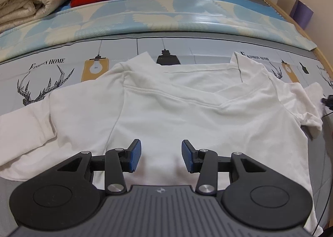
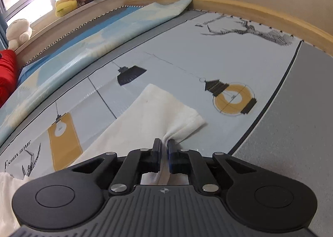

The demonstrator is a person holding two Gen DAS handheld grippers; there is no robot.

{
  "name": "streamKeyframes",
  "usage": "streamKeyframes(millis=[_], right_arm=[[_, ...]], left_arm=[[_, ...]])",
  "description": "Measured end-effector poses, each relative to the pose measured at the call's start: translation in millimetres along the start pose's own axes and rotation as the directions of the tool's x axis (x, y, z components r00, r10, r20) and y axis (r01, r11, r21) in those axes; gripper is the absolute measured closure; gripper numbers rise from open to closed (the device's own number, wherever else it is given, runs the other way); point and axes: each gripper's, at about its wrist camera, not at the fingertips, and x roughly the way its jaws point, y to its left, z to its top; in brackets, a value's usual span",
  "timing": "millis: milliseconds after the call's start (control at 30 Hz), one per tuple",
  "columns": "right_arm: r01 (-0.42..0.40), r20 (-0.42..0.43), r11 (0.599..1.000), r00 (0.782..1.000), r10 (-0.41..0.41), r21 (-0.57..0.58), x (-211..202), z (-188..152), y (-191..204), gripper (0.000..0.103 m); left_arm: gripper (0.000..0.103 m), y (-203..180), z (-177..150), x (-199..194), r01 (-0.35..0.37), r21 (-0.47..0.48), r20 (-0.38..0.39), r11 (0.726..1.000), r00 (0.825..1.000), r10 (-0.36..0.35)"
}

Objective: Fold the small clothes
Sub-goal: 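Grasp a sleeve cuff with the right gripper and fold it across the body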

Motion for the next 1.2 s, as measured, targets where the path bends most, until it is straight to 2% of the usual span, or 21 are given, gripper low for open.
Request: streamKeyframes(millis=[100, 167, 200, 333, 467, 533, 600, 633, 700, 800, 833, 867, 900, 933, 1033, 1067, 1100, 1167, 1200], right_arm=[[0.112, 0.093, 0.988, 0.988, -0.122, 0.107, -18.0, 17.4, -27.3, 0.098], [0.208, 0.100, 0.954, 0.967, -0.234, 0.217, -22.8, 26.2, -60.5, 0.097], [0.230, 0.087, 0.941, 0.962, -0.259, 0.249, -23.2, 27.1, -74.5, 0.097], [0.237, 0.004, 0.921, 0.968, -0.250, 0.309, -19.8, 23.6, -106.7, 0.092], [0.242, 0.063, 0.928, 0.961, -0.269, 0.282, -34.3, 27.9, -97.8, 0.092], [0.299, 0.026, 0.916, 0.948, -0.317, 0.268, -34.7, 26.9, -96.8, 0.093], [0.362, -0.039, 0.894, 0.930, -0.365, 0.265, -33.3, 17.8, -103.8, 0.101], [0.378, -0.065, 0.884, 0.925, -0.375, 0.275, -32.9, 12.1, -108.9, 0.101], [0.362, -0.056, 0.882, 0.930, -0.363, 0.302, -32.2, 9.3, -114.8, 0.102], [0.212, -0.010, 0.913, 0.975, -0.223, 0.348, -36.4, 11.6, -114.4, 0.097], [0.171, -0.006, 0.922, 0.984, -0.180, 0.346, -35.8, 12.1, -112.5, 0.092], [0.158, -0.017, 0.928, 0.987, -0.162, 0.336, -33.8, 12.5, -109.5, 0.069], [0.168, -0.040, 0.931, 0.986, -0.164, 0.323, -30.2, 11.7, -107.0, 0.037], [0.177, -0.048, 0.936, 0.984, -0.171, 0.306, -26.7, 10.2, -103.9, 0.031], [0.236, -0.040, 0.944, 0.972, -0.234, 0.231, -24.3, 10.0, -94.3, 0.040], [0.254, -0.036, 0.940, 0.967, -0.252, 0.229, -24.4, 10.4, -93.8, 0.054], [0.270, -0.034, 0.936, 0.962, -0.270, 0.226, -23.5, 11.2, -95.1, 0.076], [0.287, -0.033, 0.932, 0.957, -0.287, 0.223, -21.0, 12.1, -100.3, 0.099], [0.290, -0.025, 0.930, 0.956, -0.292, 0.226, -21.0, 12.4, -102.4, 0.100]], left_arm=[[0.055, 2.4, 1.5, 0.0, -0.001, -0.003, -0.001, 1.000, 1.000, 0.001], [0.055, 3.1, 1.2, -0.8, 0.005, 0.000, -0.001, 1.000, 1.000, -0.005], [0.055, 3.7, 0.2, -1.0, 0.010, 0.005, -0.005, 1.000, 1.000, -0.010], [0.055, 11.9, -5.8, 0.4, 0.014, 0.005, -0.034, 1.000, 0.999, -0.013], [0.055, 31.9, -11.2, -2.2, -0.010, -0.028, -0.039, 1.000, 0.999, 0.009], [0.055, 46.8, -11.8, -5.7, -0.032, -0.048, -0.030, 0.998, 0.999, 0.030], [0.055, 71.2, -9.6, -11.7, -0.065, -0.096, -0.006, 0.993, 0.998, 0.065], [0.055, 86.1, -8.1, -14.9, -0.082, -0.131, 0.007, 0.988, 0.996, 0.084], [0.055, 117.7, -3.9, -21.8, -0.103, -0.203, 0.050, 0.974, 0.992, 0.116], [0.055, 151.4, 0.7, -21.1, -0.110, -0.257, 0.090, 0.960, 0.986, 0.138], [0.055, 160.4, 2.3, -17.4, -0.117, -0.269, 0.090, 0.956, 0.985, 0.146], [0.055, 169.5, 4.0, -11.5, -0.124, -0.281, 0.089, 0.952, 0.984, 0.154], [0.055, 176.1, 5.0, -5.8, -0.129, -0.287, 0.088, 0.949, 0.983, 0.160], [0.055, 182.8, 6.1, 1.8, -0.134, -0.295, 0.086, 0.946, 0.982, 0.166], [0.050, 191.0, 6.1, 25.3, -0.135, -0.296, 0.062, 0.946, 0.985, 0.160], [0.047, 190.7, 5.8, 33.8, -0.140, -0.285, 0.052, 0.948, 0.986, 0.161], [0.045, 188.5, 4.1, 41.9, -0.151, -0.268, 0.039, 0.952, 0.985, 0.167], [0.044, 182.8, 1.9, 54.2, -0.185, -0.218, 0.013, 0.958, 0.981, 0.193], [0.044, 182.5, 1.2, 59.3, -0.209, -0.195, -0.001, 0.958, 0.977, 0.213]])
